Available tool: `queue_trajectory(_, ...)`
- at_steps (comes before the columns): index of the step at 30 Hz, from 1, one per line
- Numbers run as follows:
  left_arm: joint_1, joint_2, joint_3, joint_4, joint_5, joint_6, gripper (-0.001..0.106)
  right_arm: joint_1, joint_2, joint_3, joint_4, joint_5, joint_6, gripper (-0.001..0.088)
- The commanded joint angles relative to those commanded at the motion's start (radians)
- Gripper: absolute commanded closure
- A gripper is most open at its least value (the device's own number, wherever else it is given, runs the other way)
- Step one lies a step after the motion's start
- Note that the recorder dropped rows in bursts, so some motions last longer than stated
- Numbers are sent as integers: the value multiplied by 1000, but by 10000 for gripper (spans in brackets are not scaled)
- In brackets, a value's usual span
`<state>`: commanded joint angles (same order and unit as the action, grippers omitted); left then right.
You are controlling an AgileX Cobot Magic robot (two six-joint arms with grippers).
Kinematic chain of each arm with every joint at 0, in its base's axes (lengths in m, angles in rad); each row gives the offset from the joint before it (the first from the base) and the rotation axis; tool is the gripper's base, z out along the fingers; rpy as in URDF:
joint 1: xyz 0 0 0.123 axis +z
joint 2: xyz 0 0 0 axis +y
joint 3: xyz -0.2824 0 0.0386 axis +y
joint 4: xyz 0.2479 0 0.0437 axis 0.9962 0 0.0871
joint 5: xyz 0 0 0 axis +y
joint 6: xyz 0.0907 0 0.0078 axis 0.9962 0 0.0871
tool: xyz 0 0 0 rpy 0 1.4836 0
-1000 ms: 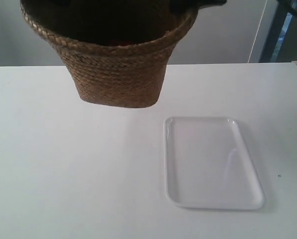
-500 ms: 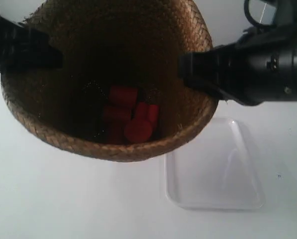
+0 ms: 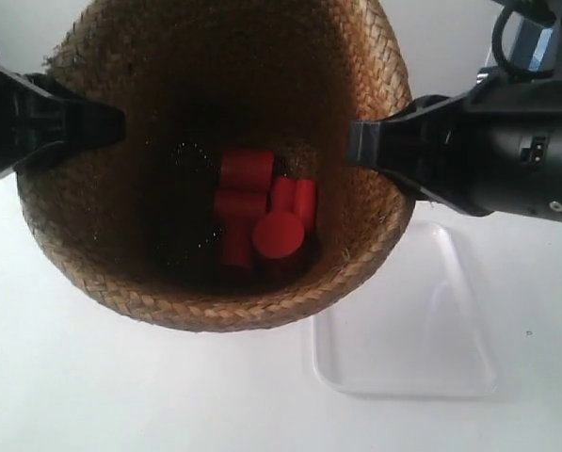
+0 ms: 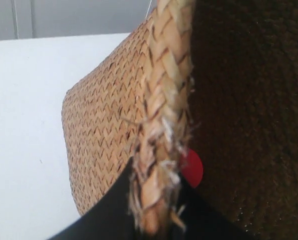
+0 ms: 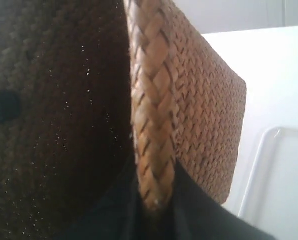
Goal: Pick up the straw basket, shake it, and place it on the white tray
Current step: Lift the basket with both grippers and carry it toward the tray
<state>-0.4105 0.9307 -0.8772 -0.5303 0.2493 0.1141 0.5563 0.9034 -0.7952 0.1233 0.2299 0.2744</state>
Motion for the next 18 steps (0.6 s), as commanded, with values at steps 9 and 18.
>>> queue_trajectory(9,0,-26,37,0,-118,108,1053,25,20,64,-139,-126,-4,868)
queue_trajectory(18,-101,-183,18,-104,27,246,1053,140,-92,1,-29,87,-46,868)
